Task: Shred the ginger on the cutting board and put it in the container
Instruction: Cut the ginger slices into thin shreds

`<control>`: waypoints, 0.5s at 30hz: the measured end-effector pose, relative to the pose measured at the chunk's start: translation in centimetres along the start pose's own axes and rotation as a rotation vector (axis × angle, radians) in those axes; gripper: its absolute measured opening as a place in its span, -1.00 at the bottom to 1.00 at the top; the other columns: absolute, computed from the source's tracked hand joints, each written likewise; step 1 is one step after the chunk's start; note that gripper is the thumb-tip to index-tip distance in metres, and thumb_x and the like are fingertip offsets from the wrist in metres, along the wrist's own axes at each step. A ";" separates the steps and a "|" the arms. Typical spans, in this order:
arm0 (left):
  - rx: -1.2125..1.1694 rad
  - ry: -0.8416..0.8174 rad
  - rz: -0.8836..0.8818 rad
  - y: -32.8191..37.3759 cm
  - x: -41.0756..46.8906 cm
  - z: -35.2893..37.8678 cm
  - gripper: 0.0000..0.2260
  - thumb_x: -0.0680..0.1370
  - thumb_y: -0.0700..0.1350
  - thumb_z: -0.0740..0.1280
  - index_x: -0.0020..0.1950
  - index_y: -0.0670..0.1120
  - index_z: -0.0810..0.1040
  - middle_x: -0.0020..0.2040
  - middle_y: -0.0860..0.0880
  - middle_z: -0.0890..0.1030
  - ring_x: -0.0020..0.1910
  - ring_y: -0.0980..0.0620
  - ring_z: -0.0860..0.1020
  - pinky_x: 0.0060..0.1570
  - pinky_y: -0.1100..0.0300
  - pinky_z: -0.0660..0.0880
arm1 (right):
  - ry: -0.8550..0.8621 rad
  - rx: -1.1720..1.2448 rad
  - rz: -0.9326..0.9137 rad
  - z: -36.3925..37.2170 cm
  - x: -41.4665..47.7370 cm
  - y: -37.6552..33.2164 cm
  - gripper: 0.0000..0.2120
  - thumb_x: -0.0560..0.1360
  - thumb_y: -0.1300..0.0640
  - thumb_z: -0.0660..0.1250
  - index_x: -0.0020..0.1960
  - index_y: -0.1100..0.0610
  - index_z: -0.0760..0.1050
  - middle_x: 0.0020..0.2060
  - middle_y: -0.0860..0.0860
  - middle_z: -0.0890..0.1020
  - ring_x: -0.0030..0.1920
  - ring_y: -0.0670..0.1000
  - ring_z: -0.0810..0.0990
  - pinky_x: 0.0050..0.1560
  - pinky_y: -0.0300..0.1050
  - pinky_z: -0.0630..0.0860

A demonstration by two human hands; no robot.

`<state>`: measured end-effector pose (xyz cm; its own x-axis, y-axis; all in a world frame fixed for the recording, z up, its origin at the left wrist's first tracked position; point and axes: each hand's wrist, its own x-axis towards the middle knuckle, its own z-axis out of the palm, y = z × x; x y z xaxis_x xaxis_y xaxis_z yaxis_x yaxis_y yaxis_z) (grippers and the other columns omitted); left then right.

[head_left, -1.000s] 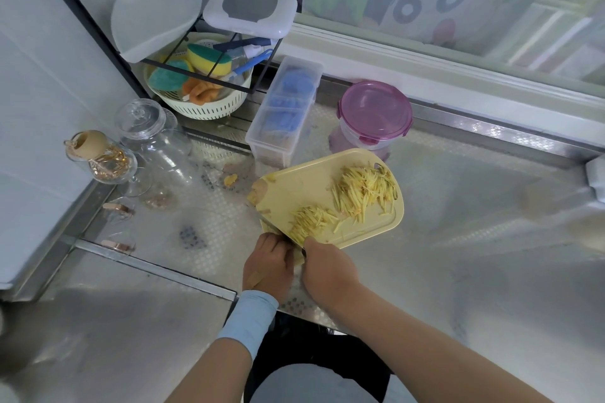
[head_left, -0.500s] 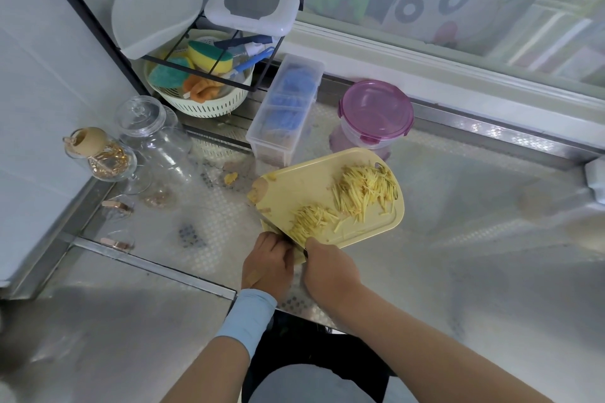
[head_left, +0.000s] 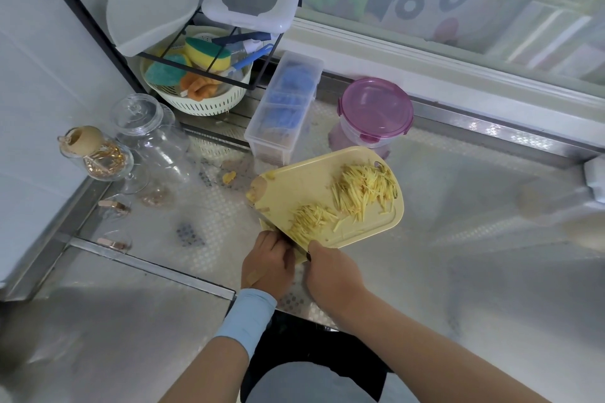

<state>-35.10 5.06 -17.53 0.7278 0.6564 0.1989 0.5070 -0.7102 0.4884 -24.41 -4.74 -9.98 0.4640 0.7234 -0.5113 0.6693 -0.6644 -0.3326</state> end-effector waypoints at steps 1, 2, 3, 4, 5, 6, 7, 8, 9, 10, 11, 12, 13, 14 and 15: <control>0.004 -0.005 0.005 0.0 0.1 0.0 -0.83 0.45 -0.19 0.24 -0.26 -0.13 0.60 -0.18 -0.05 0.58 -0.04 -0.07 0.47 -0.32 0.11 0.48 | -0.003 -0.001 -0.001 -0.1 0.1 0.0 -0.88 0.54 0.22 0.17 -0.07 0.06 0.23 -0.32 0.00 0.37 -0.25 0.18 0.43 -0.27 -0.04 0.35; 0.002 -0.006 0.010 0.0 0.1 -0.1 -0.82 0.45 -0.18 0.23 -0.26 -0.13 0.60 -0.18 -0.05 0.58 -0.05 -0.07 0.47 -0.32 0.11 0.49 | -0.001 -0.001 -0.002 -0.1 0.2 -0.1 -0.88 0.54 0.22 0.18 -0.07 0.07 0.23 -0.33 0.00 0.37 -0.25 0.18 0.43 -0.27 -0.04 0.36; -0.008 0.001 0.010 0.2 0.1 -0.3 -0.81 0.45 -0.18 0.22 -0.27 -0.13 0.60 -0.19 -0.05 0.58 -0.06 -0.07 0.48 -0.33 0.12 0.48 | 0.003 -0.005 -0.003 -0.2 0.3 -0.1 -0.88 0.54 0.23 0.18 -0.07 0.07 0.24 -0.33 0.01 0.37 -0.26 0.17 0.43 -0.28 -0.04 0.37; -0.019 0.010 0.006 0.3 0.1 -0.5 -0.81 0.45 -0.17 0.22 -0.27 -0.13 0.60 -0.19 -0.05 0.58 -0.06 -0.07 0.48 -0.34 0.14 0.47 | 0.006 -0.008 -0.006 -0.1 0.3 -0.1 -0.87 0.54 0.23 0.18 -0.08 0.07 0.24 -0.33 0.01 0.37 -0.27 0.17 0.43 -0.29 -0.04 0.38; -0.026 0.013 0.004 0.4 0.1 -0.6 -0.82 0.45 -0.17 0.22 -0.27 -0.13 0.60 -0.19 -0.05 0.58 -0.06 -0.06 0.48 -0.35 0.15 0.47 | 0.008 -0.011 -0.011 -0.1 0.3 -0.1 -0.87 0.54 0.23 0.18 -0.08 0.07 0.24 -0.33 0.01 0.38 -0.29 0.16 0.43 -0.30 -0.04 0.37; -0.028 0.012 0.009 0.5 0.1 -0.6 -0.82 0.45 -0.17 0.23 -0.26 -0.14 0.60 -0.18 -0.05 0.58 -0.06 -0.06 0.48 -0.35 0.14 0.47 | 0.008 -0.017 -0.012 0.0 0.3 0.0 -0.87 0.54 0.23 0.18 -0.08 0.07 0.24 -0.33 0.01 0.38 -0.29 0.16 0.42 -0.30 -0.04 0.36; -0.025 0.011 0.016 0.5 0.2 -0.7 -0.82 0.45 -0.17 0.23 -0.25 -0.14 0.60 -0.18 -0.05 0.58 -0.06 -0.06 0.48 -0.35 0.13 0.48 | 0.011 -0.023 -0.012 0.0 0.2 0.1 -0.87 0.54 0.22 0.18 -0.08 0.07 0.23 -0.32 0.01 0.38 -0.29 0.16 0.42 -0.30 -0.04 0.35; -0.019 0.011 0.021 0.4 0.2 -0.7 -0.82 0.45 -0.17 0.23 -0.24 -0.14 0.61 -0.17 -0.05 0.58 -0.05 -0.05 0.48 -0.35 0.13 0.48 | 0.013 -0.026 -0.010 0.0 0.2 0.3 -0.87 0.55 0.21 0.18 -0.07 0.06 0.23 -0.31 0.01 0.40 -0.27 0.17 0.44 -0.30 -0.05 0.35; -0.017 0.014 0.022 0.4 0.2 -0.8 -0.81 0.46 -0.16 0.22 -0.23 -0.14 0.61 -0.17 -0.04 0.58 -0.05 -0.05 0.47 -0.35 0.13 0.49 | 0.016 -0.021 -0.007 0.1 0.1 0.6 -0.87 0.56 0.19 0.18 -0.07 0.05 0.23 -0.29 0.02 0.43 -0.25 0.18 0.47 -0.29 -0.05 0.36; -0.017 0.018 0.023 0.5 0.1 -0.9 -0.80 0.46 -0.15 0.22 -0.23 -0.14 0.62 -0.17 -0.04 0.58 -0.05 -0.04 0.47 -0.35 0.14 0.48 | 0.018 -0.007 0.001 0.0 0.1 0.8 -0.88 0.57 0.18 0.18 -0.07 0.05 0.24 -0.27 0.03 0.46 -0.24 0.18 0.49 -0.29 -0.04 0.37; -0.016 0.025 0.024 0.6 0.1 -1.0 -0.80 0.47 -0.14 0.22 -0.23 -0.14 0.62 -0.18 -0.03 0.58 -0.05 -0.02 0.47 -0.35 0.17 0.48 | 0.018 0.009 0.012 -0.2 0.0 1.0 -0.90 0.57 0.17 0.18 -0.07 0.05 0.25 -0.25 0.04 0.48 -0.23 0.18 0.50 -0.28 -0.04 0.39; -0.013 0.025 0.024 0.7 0.1 -1.2 -0.79 0.48 -0.13 0.22 -0.23 -0.14 0.62 -0.19 -0.03 0.58 -0.05 -0.02 0.46 -0.34 0.18 0.47 | 0.018 0.021 0.021 -0.4 0.0 1.2 -0.91 0.57 0.16 0.18 -0.07 0.05 0.26 -0.25 0.04 0.48 -0.23 0.17 0.49 -0.27 -0.04 0.39; -0.015 0.015 0.018 0.8 0.1 -1.3 -0.77 0.49 -0.12 0.22 -0.23 -0.14 0.63 -0.18 -0.02 0.58 -0.05 -0.01 0.46 -0.33 0.20 0.47 | 0.022 0.036 0.028 -0.8 0.0 1.5 -0.91 0.57 0.15 0.17 -0.08 0.06 0.27 -0.25 0.03 0.46 -0.23 0.17 0.48 -0.26 -0.04 0.40; -0.020 0.001 0.014 0.8 0.2 -1.4 -0.76 0.50 -0.10 0.22 -0.21 -0.13 0.64 -0.17 -0.01 0.59 -0.05 0.00 0.46 -0.32 0.19 0.49 | 0.031 0.055 0.042 -1.3 0.0 1.8 -0.92 0.57 0.14 0.17 -0.08 0.05 0.27 -0.26 0.02 0.44 -0.22 0.16 0.47 -0.24 -0.04 0.40; -0.031 -0.022 0.012 0.7 0.5 -1.4 -0.76 0.50 -0.10 0.22 -0.18 -0.13 0.66 -0.15 0.00 0.59 -0.05 0.00 0.46 -0.31 0.18 0.51 | 0.045 0.073 0.058 -1.9 0.0 2.2 -0.92 0.57 0.14 0.15 -0.09 0.05 0.28 -0.26 0.00 0.43 -0.21 0.15 0.46 -0.24 -0.05 0.40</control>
<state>-35.02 5.21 -15.90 0.7440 0.6418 0.1859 0.4838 -0.7093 0.5126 -21.85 -5.81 -9.20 0.5280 0.6897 -0.4956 0.5972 -0.7164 -0.3608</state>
